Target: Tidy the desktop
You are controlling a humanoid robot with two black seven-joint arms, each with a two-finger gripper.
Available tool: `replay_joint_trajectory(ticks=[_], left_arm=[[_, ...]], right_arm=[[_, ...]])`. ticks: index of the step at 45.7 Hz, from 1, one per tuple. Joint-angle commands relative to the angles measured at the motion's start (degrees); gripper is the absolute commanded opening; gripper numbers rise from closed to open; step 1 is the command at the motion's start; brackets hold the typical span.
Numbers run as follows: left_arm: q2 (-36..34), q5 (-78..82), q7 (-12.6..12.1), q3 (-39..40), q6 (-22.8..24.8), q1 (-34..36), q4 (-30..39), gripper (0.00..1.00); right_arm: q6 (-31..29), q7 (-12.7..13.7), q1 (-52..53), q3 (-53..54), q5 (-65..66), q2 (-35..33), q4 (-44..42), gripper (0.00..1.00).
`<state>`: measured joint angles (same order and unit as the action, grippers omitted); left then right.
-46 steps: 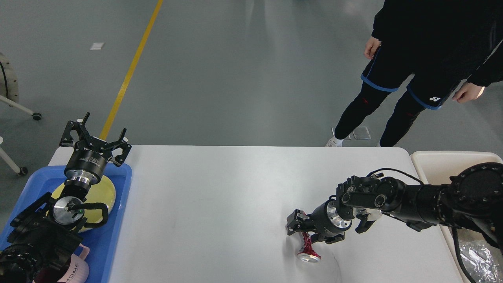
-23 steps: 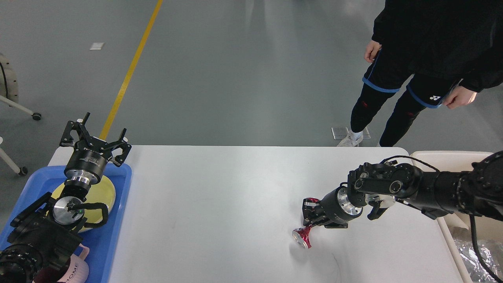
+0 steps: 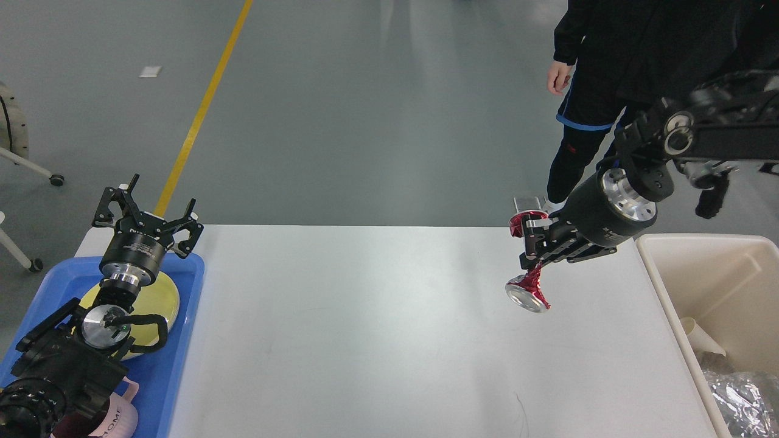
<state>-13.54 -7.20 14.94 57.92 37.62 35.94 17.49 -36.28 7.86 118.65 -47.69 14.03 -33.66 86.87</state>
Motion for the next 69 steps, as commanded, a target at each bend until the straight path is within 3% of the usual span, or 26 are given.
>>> replay_joint_trajectory(ticks=[1, 6, 11, 18, 25, 34, 35, 36, 37, 38, 39, 57, 64, 69], left_arm=[[0.0, 0.0, 0.0, 0.0, 0.0, 0.01, 0.0, 0.98], [0.0, 0.0, 0.0, 0.0, 0.0, 0.01, 0.0, 0.98], [0.0, 0.0, 0.0, 0.0, 0.0, 0.01, 0.0, 0.98], [0.0, 0.0, 0.0, 0.0, -0.09, 0.01, 0.0, 0.98], [0.0, 0.0, 0.0, 0.0, 0.0, 0.01, 0.0, 0.98], [0.0, 0.0, 0.0, 0.0, -0.09, 0.01, 0.0, 0.98], [0.0, 0.0, 0.0, 0.0, -0.09, 0.01, 0.0, 0.98], [0.0, 0.0, 0.0, 0.0, -0.09, 0.01, 0.0, 0.98], [0.0, 0.0, 0.0, 0.0, 0.0, 0.01, 0.0, 0.98], [0.0, 0.0, 0.0, 0.0, -0.09, 0.01, 0.0, 0.98], [0.0, 0.0, 0.0, 0.0, -0.09, 0.01, 0.0, 0.98], [0.0, 0.0, 0.0, 0.0, 0.0, 0.01, 0.0, 0.98], [0.0, 0.0, 0.0, 0.0, -0.09, 0.01, 0.0, 0.98], [0.0, 0.0, 0.0, 0.0, 0.0, 0.01, 0.0, 0.98]], right_arm=[[0.07, 0.31, 3.26, -2.31, 0.12, -3.6, 0.85, 0.0], [0.86, 1.19, -0.6, -8.28, 0.91, -6.94, -5.64, 0.0], [3.22, 1.1, -11.66, -8.21, 3.63, -11.69, -18.02, 0.0], [15.25, 0.58, -33.45, -4.96, 3.99, -12.84, -39.11, 0.0], [29.58, 0.49, -56.13, 5.92, 1.45, -6.87, -55.73, 0.0], [36.19, 0.49, -74.87, 18.25, -4.8, 7.27, -78.67, 0.0], [35.84, 0.49, -75.75, 18.51, -5.32, 8.77, -81.13, 0.24], [35.84, 0.49, -76.54, 18.43, -5.85, 10.0, -82.98, 0.82], [35.67, 0.4, -77.16, 18.34, -6.46, 11.06, -84.65, 1.0], [35.66, 0.31, -77.69, 18.25, -6.91, 11.94, -85.54, 0.94], [35.66, 0.31, -78.21, 18.25, -7.35, 12.38, -85.72, 1.0], [36.1, 0.31, -77.69, 19.3, -8.14, 13.35, -85.81, 1.0], [36.02, 0.23, -71.9, 24.3, -15.95, 13.88, -83.45, 1.0], [36.02, -2.93, -67.68, 33.43, -22.63, 13.88, -79.49, 1.0]])
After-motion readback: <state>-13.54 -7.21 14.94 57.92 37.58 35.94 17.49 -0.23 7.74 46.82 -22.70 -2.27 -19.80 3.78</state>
